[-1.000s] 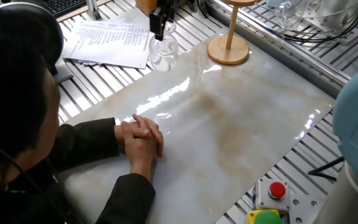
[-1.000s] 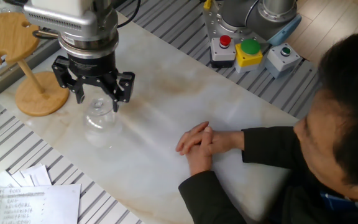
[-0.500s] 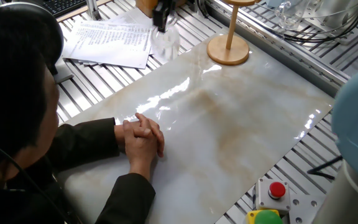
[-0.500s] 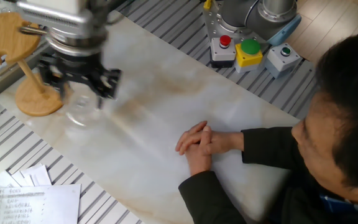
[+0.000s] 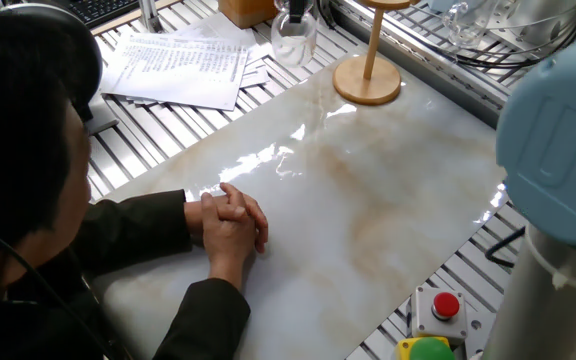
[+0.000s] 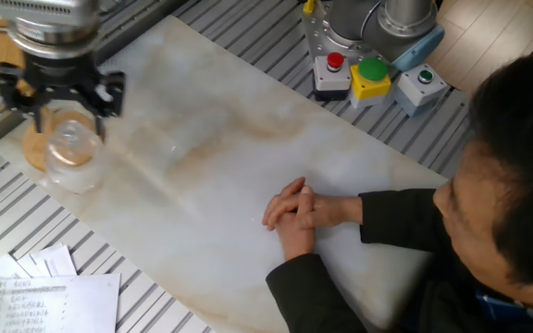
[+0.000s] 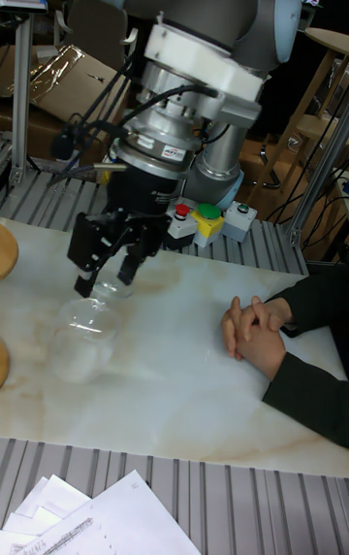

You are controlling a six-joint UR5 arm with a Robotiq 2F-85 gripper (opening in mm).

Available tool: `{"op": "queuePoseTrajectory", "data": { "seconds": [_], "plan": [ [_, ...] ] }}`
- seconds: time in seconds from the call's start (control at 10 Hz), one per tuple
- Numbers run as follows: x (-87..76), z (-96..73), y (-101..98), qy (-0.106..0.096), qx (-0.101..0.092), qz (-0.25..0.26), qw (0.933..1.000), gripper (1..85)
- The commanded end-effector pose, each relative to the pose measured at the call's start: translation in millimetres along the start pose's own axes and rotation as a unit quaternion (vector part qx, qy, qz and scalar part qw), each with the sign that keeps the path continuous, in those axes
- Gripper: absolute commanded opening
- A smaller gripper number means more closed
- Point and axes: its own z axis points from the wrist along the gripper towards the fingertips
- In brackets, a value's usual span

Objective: Put the glass cup onto the shelf

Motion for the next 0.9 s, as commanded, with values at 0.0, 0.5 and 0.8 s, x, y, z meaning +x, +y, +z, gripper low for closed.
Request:
{"op": "queuePoseTrajectory", "data": {
  "seconds": [0.0,0.5,0.8],
  "plan": [
    [14.8,9.6,-13.1,0.006,0.004,-0.097,0.9953,1.0],
    [-14.3,0.1,58.3,-0.027,-0.125,0.104,0.9863,1.0],
    [-10.2,3.2,45.4,-0.018,-0.100,0.142,0.9846,1.0]
  ]
}}
